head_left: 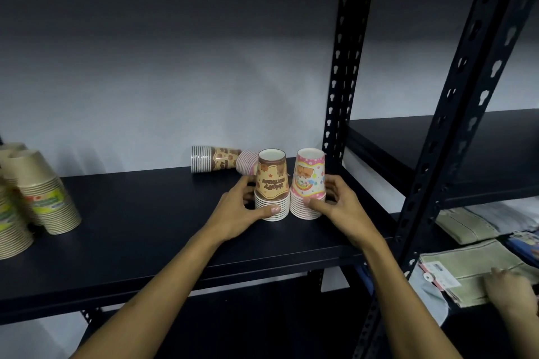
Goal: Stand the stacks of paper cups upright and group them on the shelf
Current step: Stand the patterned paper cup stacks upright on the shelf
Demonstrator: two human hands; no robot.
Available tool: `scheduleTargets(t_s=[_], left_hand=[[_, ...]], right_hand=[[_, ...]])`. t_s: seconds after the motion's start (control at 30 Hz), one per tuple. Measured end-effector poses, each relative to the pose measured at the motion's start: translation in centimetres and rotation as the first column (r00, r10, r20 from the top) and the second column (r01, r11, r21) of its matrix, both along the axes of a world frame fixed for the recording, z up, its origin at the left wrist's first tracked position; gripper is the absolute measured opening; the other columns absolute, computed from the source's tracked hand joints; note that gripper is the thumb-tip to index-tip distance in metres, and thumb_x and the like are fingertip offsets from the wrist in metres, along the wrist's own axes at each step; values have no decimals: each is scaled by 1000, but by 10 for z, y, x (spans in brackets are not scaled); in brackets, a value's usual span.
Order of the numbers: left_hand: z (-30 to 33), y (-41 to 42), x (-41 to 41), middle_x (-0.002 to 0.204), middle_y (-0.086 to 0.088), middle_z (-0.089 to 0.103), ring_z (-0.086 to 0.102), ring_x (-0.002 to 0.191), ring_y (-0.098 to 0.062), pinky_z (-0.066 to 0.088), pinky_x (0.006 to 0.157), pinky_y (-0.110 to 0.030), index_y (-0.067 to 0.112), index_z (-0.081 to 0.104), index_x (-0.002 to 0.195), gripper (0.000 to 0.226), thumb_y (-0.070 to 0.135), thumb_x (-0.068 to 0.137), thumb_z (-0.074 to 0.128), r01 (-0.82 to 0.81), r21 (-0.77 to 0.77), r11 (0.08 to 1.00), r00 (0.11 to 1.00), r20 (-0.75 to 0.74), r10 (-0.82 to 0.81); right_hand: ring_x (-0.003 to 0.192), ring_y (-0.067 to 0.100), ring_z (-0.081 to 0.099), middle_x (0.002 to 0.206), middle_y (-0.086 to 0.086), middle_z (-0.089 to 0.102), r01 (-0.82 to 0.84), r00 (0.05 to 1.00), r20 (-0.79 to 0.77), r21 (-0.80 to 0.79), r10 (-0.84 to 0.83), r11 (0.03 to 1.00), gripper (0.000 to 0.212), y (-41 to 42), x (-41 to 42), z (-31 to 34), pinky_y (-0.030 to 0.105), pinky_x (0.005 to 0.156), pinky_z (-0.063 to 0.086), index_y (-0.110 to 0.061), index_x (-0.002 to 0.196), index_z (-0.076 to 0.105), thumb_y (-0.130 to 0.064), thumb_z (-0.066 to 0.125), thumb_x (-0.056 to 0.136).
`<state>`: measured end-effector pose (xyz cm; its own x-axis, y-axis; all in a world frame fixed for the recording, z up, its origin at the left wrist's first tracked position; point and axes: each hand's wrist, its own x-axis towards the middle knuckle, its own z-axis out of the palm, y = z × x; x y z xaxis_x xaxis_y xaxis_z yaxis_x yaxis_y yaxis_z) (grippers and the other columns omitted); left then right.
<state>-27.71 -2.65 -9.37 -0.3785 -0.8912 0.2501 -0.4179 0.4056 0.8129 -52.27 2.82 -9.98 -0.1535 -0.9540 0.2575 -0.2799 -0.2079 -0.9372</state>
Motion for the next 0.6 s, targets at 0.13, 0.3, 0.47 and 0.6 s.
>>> scheduleTargets(t_s=[0.13,0.3,0.47,0.6], left_hand=[[0,1,1,119,14,65,61,106,3,48,93,-23,34,49,132,74,47,69,87,-8,-11,1000,1000,-5,8],[1,5,2,119,12,66,61,106,1,48,95,-24,34,51,133,73,44,70,87,-8,-19,1000,1000,-25,8],[0,6,0,125,9,67,62,108,-2,45,93,-18,37,49,133,73,44,71,87,-14,-21,1000,1000,-26,14],[2,9,0,126,8,66,60,104,2,44,93,-17,36,48,134,73,42,72,86,-14,-26,1000,1000,-16,13]], right_hand=[[108,1,60,123,-7,56,70,991,-113,-56,-76,996,64,2,7,0,15,82,50,-25,130,51,-32,85,76],[112,4,61,123,-7,63,48,997,-63,-47,-51,998,63,5,4,1,21,89,51,-19,132,50,-23,83,79],[109,1,61,122,-13,60,59,988,-138,-51,-66,997,65,6,13,1,17,85,49,-27,131,47,-34,83,77],[107,5,55,123,-6,49,109,967,-221,-90,-126,990,67,7,14,2,25,93,48,-22,137,47,-27,82,80]])
